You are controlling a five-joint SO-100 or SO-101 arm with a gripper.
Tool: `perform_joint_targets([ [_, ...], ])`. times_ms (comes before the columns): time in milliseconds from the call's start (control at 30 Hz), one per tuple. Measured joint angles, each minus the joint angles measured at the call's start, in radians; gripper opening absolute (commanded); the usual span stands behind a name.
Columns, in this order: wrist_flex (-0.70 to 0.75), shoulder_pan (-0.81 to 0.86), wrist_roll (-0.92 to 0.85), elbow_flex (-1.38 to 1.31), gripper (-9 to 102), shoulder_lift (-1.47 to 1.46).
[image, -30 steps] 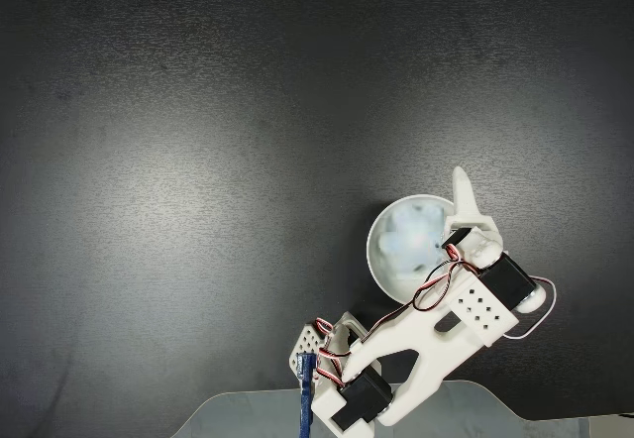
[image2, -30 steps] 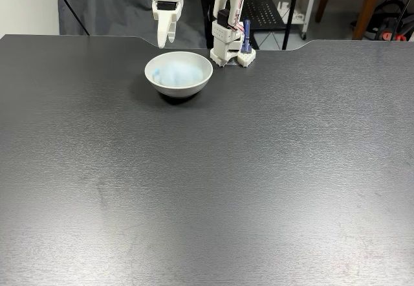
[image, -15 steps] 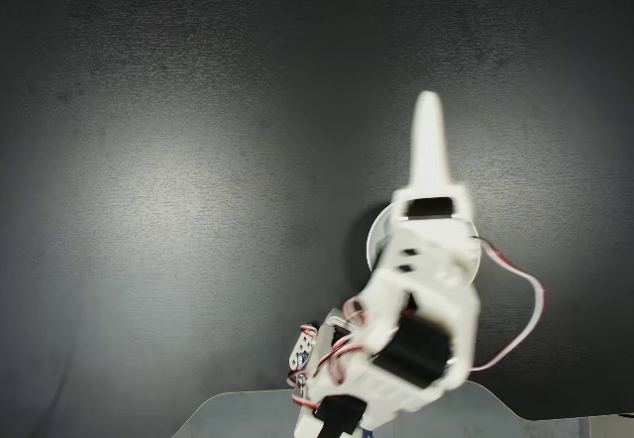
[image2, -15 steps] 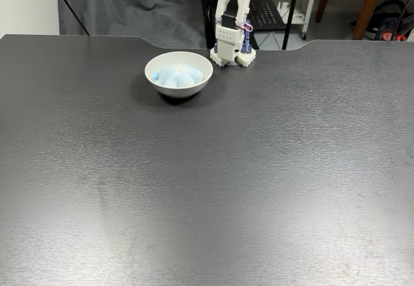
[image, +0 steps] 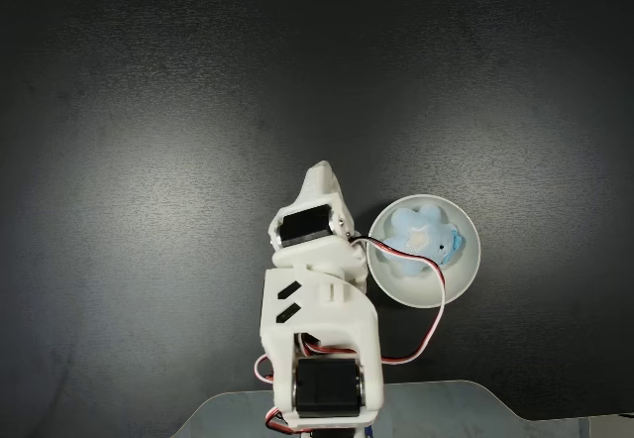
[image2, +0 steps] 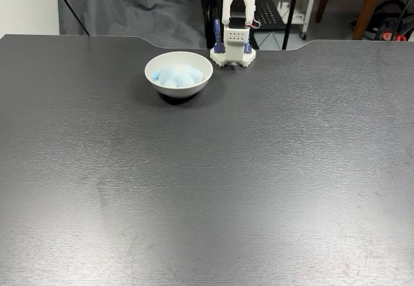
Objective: Grasp a skyblue doll and put it in the white bowl.
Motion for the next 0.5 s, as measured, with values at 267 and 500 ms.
perform_joint_targets([
  [267, -0.028, -0.009, 0.032, 0.023, -2, 0.077],
  [500, -0.379, -0.015, 0.316, 0.328, -1, 0.215],
])
